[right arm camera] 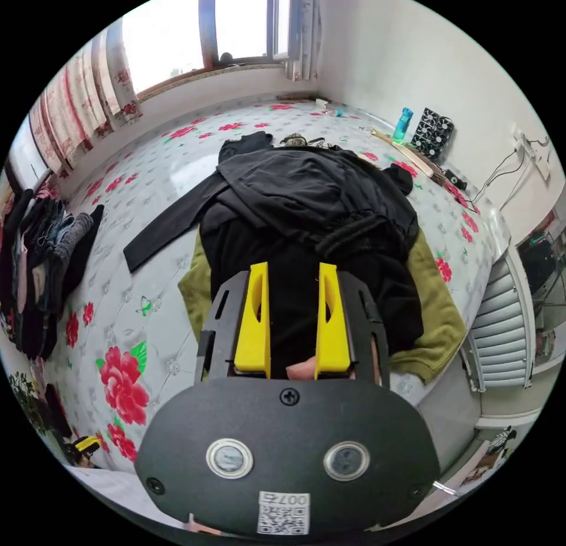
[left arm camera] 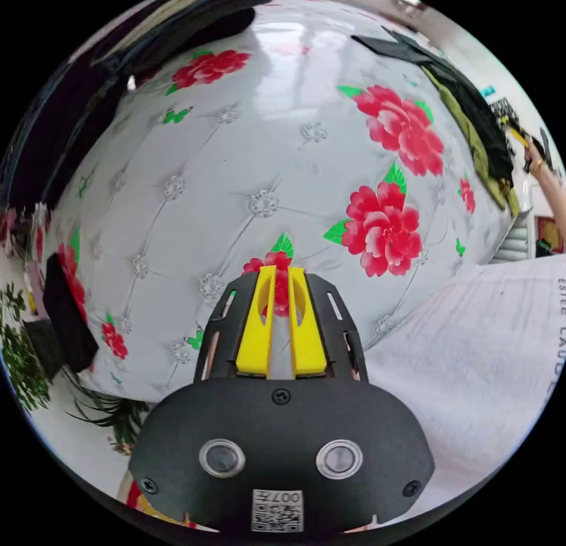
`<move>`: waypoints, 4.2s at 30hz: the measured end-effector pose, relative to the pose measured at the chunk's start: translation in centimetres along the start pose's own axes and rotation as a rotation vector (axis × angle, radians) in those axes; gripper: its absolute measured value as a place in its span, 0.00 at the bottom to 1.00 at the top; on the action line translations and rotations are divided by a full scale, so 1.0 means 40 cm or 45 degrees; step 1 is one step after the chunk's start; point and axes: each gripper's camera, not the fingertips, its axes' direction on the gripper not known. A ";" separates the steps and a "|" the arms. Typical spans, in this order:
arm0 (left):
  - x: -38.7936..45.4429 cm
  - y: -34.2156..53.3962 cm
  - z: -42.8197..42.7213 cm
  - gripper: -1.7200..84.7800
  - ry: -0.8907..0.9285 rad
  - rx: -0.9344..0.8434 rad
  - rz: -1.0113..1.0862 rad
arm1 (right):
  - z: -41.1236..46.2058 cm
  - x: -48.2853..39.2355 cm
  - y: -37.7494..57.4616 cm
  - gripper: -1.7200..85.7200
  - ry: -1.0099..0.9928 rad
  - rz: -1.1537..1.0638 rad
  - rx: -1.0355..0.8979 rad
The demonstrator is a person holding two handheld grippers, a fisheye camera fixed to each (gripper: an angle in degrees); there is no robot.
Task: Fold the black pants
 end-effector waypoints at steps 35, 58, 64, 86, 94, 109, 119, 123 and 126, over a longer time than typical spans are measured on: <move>-0.057 0.440 -0.033 0.01 0.184 0.503 -0.935 | -0.225 -0.579 0.601 0.06 -1.563 -1.436 -0.374; -0.110 0.359 0.075 0.03 -0.547 -0.100 -0.454 | -0.081 -0.304 0.514 0.11 -1.078 -0.647 -0.297; -0.309 0.625 -0.104 0.09 -0.375 0.284 -1.075 | -0.038 -0.306 0.459 0.11 -1.037 -0.507 -0.315; -0.190 0.688 0.022 0.01 -0.494 0.079 -1.031 | -0.011 -0.275 0.317 0.02 -1.058 -0.373 -0.244; -0.164 0.784 -0.041 0.01 -0.231 0.048 -0.831 | -0.030 -0.092 0.508 0.03 -0.572 -0.372 -0.458; -0.373 0.917 -0.201 0.08 -0.063 0.341 -1.202 | -0.015 -0.618 0.252 0.10 -0.661 -0.741 -0.209; -0.485 0.760 -0.149 0.07 -0.158 0.151 -1.051 | 0.220 -0.821 0.099 0.10 -0.623 -0.624 -0.603; -0.488 0.788 -0.158 0.05 -0.151 0.197 -1.039 | 0.192 -0.842 0.038 0.05 -0.729 -0.634 -0.530; -0.503 0.801 -0.166 0.02 -0.146 0.170 -1.053 | 0.088 -0.779 -0.068 0.03 -1.012 -0.499 -0.298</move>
